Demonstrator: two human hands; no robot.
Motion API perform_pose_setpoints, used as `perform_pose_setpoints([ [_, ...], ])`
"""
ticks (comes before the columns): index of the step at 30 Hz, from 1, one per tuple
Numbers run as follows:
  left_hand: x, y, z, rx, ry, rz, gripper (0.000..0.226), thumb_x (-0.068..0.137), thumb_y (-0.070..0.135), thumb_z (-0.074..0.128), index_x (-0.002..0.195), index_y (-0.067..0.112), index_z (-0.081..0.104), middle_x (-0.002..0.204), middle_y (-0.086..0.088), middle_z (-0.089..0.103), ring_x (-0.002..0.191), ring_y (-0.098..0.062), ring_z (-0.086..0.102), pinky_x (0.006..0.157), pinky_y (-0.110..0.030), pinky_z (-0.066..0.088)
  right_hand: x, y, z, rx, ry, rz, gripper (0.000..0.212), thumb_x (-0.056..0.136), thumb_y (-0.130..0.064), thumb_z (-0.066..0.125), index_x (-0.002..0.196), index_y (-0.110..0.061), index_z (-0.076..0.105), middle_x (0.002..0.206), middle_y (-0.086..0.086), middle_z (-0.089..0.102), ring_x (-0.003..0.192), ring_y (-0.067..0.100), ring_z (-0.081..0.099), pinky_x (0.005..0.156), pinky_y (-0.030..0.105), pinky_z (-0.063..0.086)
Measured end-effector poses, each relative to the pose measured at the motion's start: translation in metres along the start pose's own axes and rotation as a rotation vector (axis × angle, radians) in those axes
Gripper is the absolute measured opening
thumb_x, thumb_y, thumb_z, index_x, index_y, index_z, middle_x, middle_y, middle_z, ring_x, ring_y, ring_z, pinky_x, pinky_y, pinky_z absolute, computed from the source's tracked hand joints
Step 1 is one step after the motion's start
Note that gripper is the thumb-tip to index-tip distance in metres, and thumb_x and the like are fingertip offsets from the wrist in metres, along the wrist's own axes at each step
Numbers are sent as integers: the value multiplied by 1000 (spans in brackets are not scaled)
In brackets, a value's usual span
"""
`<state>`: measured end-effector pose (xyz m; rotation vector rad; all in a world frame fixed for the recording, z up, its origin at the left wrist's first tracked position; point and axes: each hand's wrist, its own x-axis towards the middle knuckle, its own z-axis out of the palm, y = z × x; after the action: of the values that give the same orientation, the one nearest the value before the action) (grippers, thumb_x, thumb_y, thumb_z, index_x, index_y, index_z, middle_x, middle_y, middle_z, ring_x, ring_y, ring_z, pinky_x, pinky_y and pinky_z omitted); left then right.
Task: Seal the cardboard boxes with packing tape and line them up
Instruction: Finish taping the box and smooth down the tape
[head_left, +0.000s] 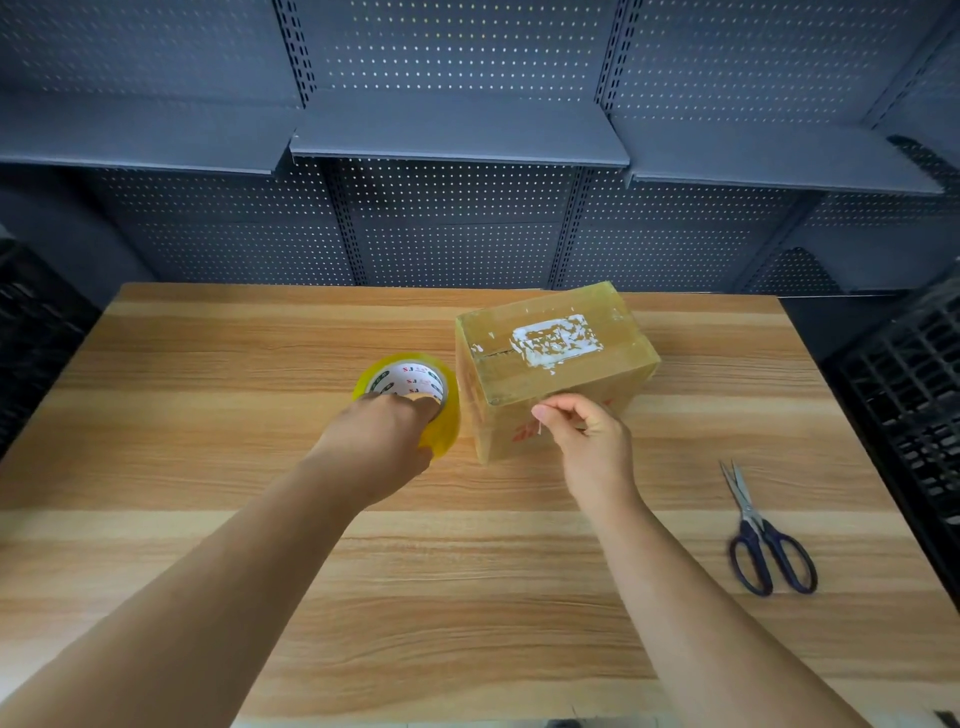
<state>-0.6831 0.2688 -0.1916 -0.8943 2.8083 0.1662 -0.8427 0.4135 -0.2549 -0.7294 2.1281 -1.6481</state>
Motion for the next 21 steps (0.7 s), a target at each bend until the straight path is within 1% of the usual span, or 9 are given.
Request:
perform_pose_setpoints([
  [2, 1, 0, -1, 12, -2, 3, 42, 93, 32, 56, 133, 26, 48, 115, -2, 62, 106, -25, 57, 73, -30, 47, 2, 2, 3, -7, 19, 9, 21, 87, -13, 72, 73, -28, 69, 66, -13, 67, 66, -1, 56, 70, 12, 42],
  [6, 3, -1, -3, 25, -8, 3, 43, 93, 31, 56, 135, 26, 47, 115, -2, 62, 105, -25, 57, 72, -30, 46, 4, 10, 8, -55, 53, -12, 15, 87, -19, 73, 76, -28, 70, 75, -5, 69, 76, 14, 61, 74, 20, 47],
  [10, 6, -1, -5, 32, -14, -5, 40, 92, 30, 56, 131, 25, 49, 112, -2, 62, 102, -25, 57, 69, -29, 44, 4, 14, 10, -125, 85, -92, 8, 87, -19, 73, 80, -21, 70, 77, -4, 68, 76, 9, 61, 72, 15, 44],
  [11, 6, -1, -5, 33, -16, -10, 39, 92, 30, 56, 131, 25, 49, 111, -2, 62, 102, -25, 57, 68, -29, 43, 5, 15, 10, -149, 94, -114, 10, 87, -19, 73, 79, -18, 68, 76, -4, 67, 74, 8, 61, 71, 14, 43],
  [13, 6, -1, -5, 39, -18, -11, 39, 92, 29, 56, 130, 25, 49, 111, -2, 62, 100, -25, 57, 67, -28, 42, 7, 18, 11, -191, 115, -126, 19, 87, -22, 73, 75, -14, 62, 72, -3, 66, 70, 11, 60, 67, 17, 43],
  [15, 6, -1, -5, 45, -23, -7, 40, 92, 29, 55, 131, 25, 48, 111, -1, 61, 100, -24, 57, 67, -28, 42, 8, 19, 13, -236, 127, -160, 23, 88, -24, 72, 74, -12, 58, 70, -2, 64, 68, 13, 58, 64, 19, 43],
  [19, 6, -1, -4, 37, -27, -9, 40, 93, 30, 56, 132, 25, 48, 112, -1, 61, 98, -24, 58, 67, -29, 42, 13, 20, 7, -302, 168, -171, 25, 89, -25, 71, 74, -10, 58, 66, -5, 57, 62, 10, 51, 58, 18, 37],
  [21, 7, -2, -3, 39, -28, -5, 40, 93, 32, 56, 131, 25, 48, 113, 0, 61, 99, -24, 57, 69, -29, 44, 16, 22, 1, -347, 196, -202, 23, 89, -23, 72, 75, -11, 58, 66, -2, 56, 62, 15, 49, 59, 24, 37],
])
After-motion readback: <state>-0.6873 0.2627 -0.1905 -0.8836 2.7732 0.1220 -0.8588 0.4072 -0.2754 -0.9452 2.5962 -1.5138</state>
